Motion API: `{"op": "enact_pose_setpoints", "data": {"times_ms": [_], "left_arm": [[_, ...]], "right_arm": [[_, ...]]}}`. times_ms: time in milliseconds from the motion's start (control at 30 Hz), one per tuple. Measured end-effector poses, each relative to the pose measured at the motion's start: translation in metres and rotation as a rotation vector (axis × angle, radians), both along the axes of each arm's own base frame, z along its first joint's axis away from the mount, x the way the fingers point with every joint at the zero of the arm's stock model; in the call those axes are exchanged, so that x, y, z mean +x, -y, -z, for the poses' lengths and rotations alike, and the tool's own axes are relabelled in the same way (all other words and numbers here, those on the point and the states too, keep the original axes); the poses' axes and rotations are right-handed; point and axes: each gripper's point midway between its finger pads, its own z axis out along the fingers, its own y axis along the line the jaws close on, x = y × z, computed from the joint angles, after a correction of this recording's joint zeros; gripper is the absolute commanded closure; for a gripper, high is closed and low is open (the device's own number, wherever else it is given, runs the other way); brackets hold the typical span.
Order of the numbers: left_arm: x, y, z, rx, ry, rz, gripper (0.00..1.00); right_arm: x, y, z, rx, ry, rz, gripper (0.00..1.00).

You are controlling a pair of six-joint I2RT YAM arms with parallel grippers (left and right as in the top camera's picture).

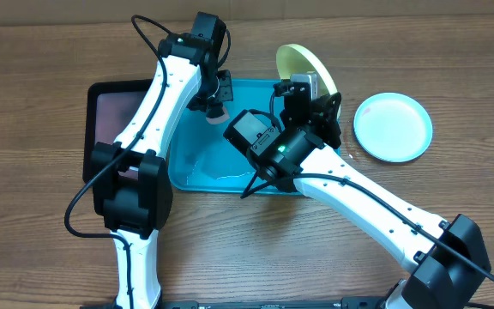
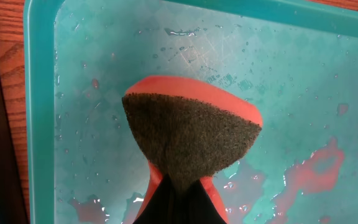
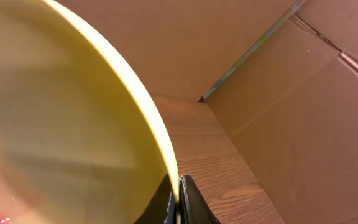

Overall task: Clean dirty plates on tray and stack at the side
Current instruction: 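Lift the yellow plate off the tray with the right gripper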

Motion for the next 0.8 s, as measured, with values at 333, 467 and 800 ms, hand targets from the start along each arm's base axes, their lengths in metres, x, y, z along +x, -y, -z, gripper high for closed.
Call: {"op": "enact_pose_setpoints", "data": {"times_ms": [333, 467, 800], "left_arm": [[0.0, 0.0, 0.0, 0.002, 0.001, -0.001, 0.96], [0.0, -0.001, 0.0, 0.003, 0.001, -0.001, 0.96], [0.0, -0.001, 0.0, 0.004, -0.001, -0.001, 0.96]], "right_arm": [[0.004, 0.001, 0.036, 0.178, -0.136, 0.001, 0.96], [0.015, 0.021, 0.075, 0.402, -0.293, 0.059, 0.96], [0.04, 0.12, 0.13, 1.012, -0.524, 0.196, 0.96]]}}
